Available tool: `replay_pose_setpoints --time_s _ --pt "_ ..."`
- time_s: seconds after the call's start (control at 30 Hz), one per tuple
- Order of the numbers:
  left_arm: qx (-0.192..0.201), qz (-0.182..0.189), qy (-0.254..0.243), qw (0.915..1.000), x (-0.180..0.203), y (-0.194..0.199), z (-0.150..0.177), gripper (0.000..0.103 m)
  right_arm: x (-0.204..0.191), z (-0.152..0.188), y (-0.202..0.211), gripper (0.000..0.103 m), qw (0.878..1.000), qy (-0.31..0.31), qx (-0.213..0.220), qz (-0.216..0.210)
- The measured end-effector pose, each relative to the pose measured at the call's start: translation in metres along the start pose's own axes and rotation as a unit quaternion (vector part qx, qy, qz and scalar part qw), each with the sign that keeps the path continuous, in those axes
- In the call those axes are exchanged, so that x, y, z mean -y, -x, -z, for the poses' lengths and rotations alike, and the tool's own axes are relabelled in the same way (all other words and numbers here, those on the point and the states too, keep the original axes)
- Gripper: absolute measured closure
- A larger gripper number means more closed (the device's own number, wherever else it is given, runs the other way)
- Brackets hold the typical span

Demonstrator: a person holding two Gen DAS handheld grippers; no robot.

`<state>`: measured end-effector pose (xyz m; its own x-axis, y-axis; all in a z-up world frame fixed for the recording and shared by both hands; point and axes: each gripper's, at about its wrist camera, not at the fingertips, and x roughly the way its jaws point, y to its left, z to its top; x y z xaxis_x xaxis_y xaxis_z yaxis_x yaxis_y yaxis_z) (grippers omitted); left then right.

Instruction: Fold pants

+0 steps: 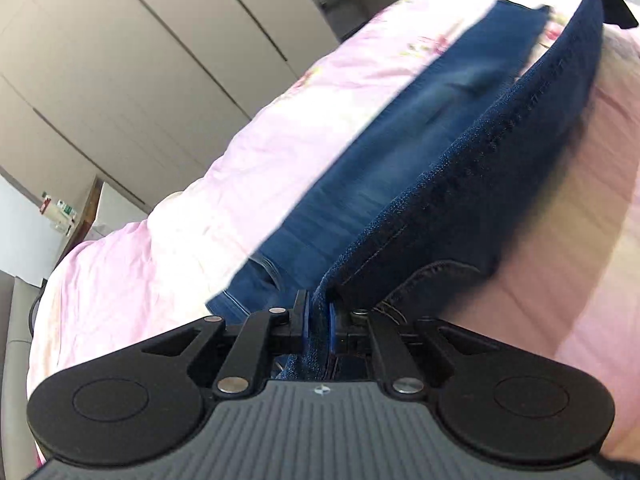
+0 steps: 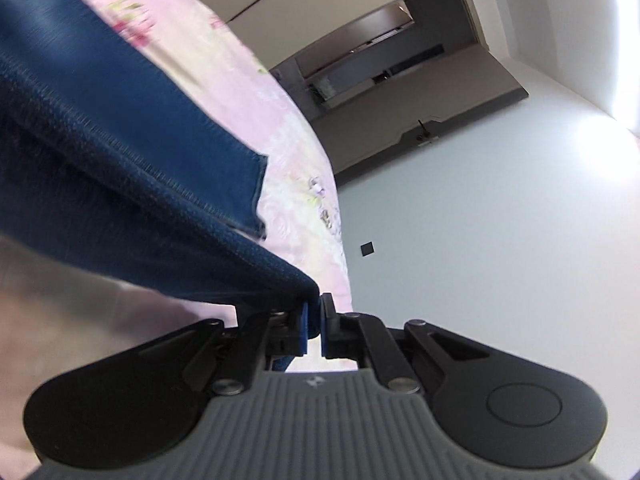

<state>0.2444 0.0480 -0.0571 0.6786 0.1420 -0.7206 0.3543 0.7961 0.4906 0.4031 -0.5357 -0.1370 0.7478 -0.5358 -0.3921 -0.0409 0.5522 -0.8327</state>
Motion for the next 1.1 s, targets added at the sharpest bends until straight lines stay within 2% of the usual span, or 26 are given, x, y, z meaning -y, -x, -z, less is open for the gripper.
replay_pose_setpoints --time_s 0.13,0.27,0.5,0.63,0.77,0.87,0.97,1.1 --pt "-0.009 0.017 0.025 0.9995 -0.036 -0.044 -0.036 0.093 -0.001 -0.049 -0.031 0.103 1.000 -0.001 -0.007 0.017" --pt "-0.034 0.040 0.044 0.9977 -0.065 -0.110 -0.060 0.093 -0.015 -0.099 -0.074 0.103 1.000 -0.003 -0.026 0.015" --pt "-0.075 0.039 0.061 0.9946 -0.075 -0.203 -0.065 0.093 -0.077 -0.172 -0.146 0.103 0.998 0.064 -0.027 0.012" --pt "-0.078 0.032 0.065 0.9943 -0.068 -0.196 -0.046 0.093 -0.105 -0.201 -0.178 0.103 0.995 0.090 -0.035 0.011" --pt "-0.025 0.017 0.077 0.9965 -0.078 -0.164 -0.044 0.093 -0.115 -0.216 -0.195 0.103 0.994 0.097 -0.037 0.026" --pt "-0.016 0.021 0.093 0.9953 -0.088 -0.157 -0.050 0.093 -0.117 -0.211 -0.202 0.103 0.992 0.111 -0.034 0.056" --pt "-0.028 0.026 0.108 0.9934 -0.097 -0.179 -0.055 0.093 -0.125 -0.217 -0.211 0.103 0.990 0.116 -0.041 0.066" --pt "-0.032 0.007 0.109 0.9935 -0.099 -0.215 -0.063 0.092 -0.139 -0.231 -0.219 0.103 0.990 0.112 -0.052 0.070"
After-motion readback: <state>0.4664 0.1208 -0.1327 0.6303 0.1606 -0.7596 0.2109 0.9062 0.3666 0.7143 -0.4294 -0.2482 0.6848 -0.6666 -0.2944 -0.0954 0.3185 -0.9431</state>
